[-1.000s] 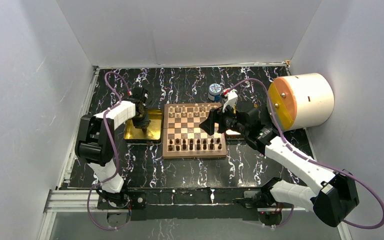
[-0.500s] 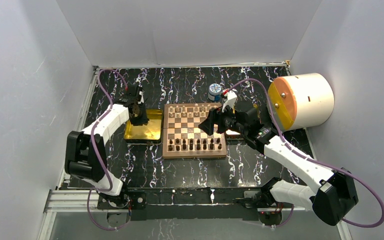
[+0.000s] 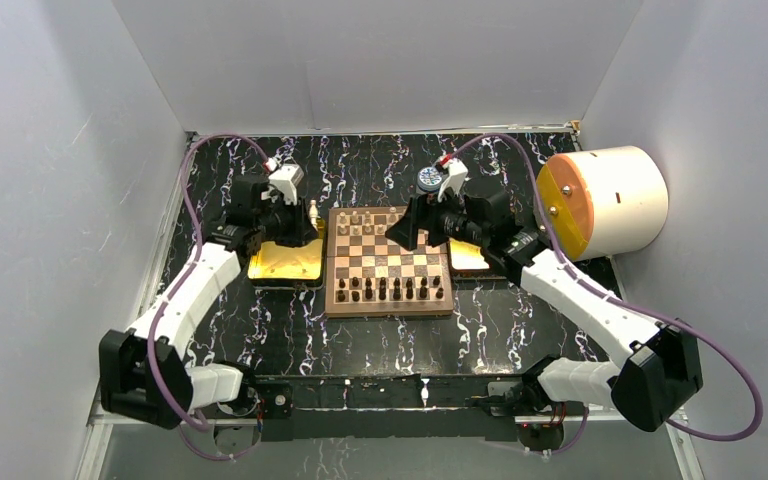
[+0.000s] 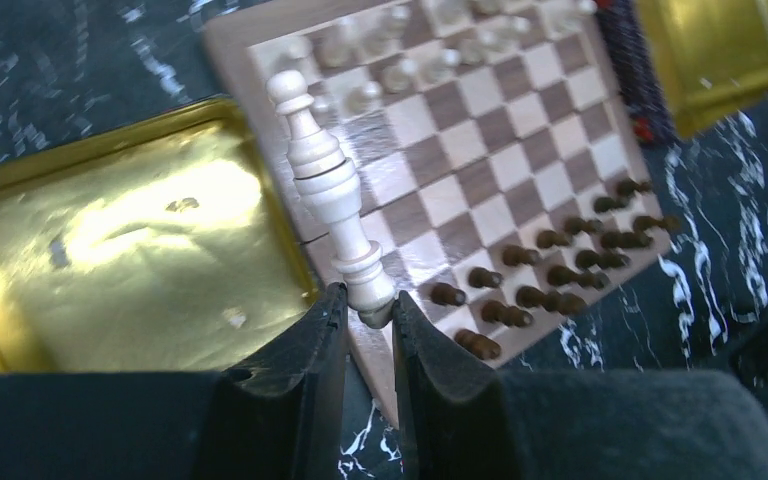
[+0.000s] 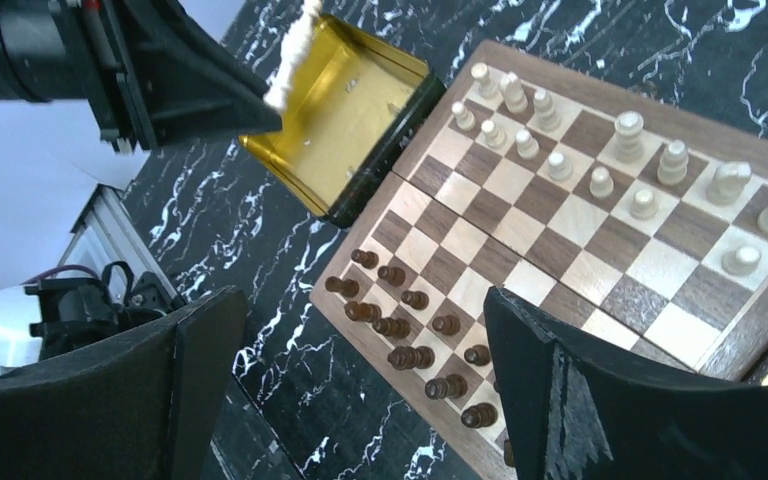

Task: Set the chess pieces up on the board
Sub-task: Pick up the chess piece from the storage box.

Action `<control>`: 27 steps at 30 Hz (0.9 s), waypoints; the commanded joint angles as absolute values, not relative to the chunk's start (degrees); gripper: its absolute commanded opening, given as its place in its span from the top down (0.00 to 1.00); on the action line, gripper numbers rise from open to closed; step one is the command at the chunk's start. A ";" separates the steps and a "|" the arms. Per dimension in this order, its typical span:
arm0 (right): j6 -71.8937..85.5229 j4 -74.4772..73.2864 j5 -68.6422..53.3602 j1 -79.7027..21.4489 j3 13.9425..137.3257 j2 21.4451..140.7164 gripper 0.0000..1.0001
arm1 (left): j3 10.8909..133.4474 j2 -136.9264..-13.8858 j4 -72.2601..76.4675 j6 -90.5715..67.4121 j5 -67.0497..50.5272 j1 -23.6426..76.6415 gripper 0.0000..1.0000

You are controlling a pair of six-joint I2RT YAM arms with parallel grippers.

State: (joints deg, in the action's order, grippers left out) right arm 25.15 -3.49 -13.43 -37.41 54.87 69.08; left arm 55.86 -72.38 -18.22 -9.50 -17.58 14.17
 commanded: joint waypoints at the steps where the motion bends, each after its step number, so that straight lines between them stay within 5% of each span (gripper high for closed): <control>1: 24.77 -3.01 -21.35 -34.84 60.36 70.13 0.01 | 52.42 -67.66 -10.77 -1.62 -30.07 15.83 1.00; 8: 27.51 -6.54 -34.89 -31.21 66.13 76.07 0.04 | 50.35 -66.83 -10.09 9.09 -37.71 21.38 1.00; 18: 34.25 -11.07 -48.14 -29.27 72.85 84.54 0.46 | 46.52 -64.03 -8.62 16.74 -45.54 27.37 1.00; 27: 33.81 -16.50 -52.80 -29.24 76.87 88.60 0.47 | 44.54 -62.63 -6.02 16.20 -47.28 28.11 1.00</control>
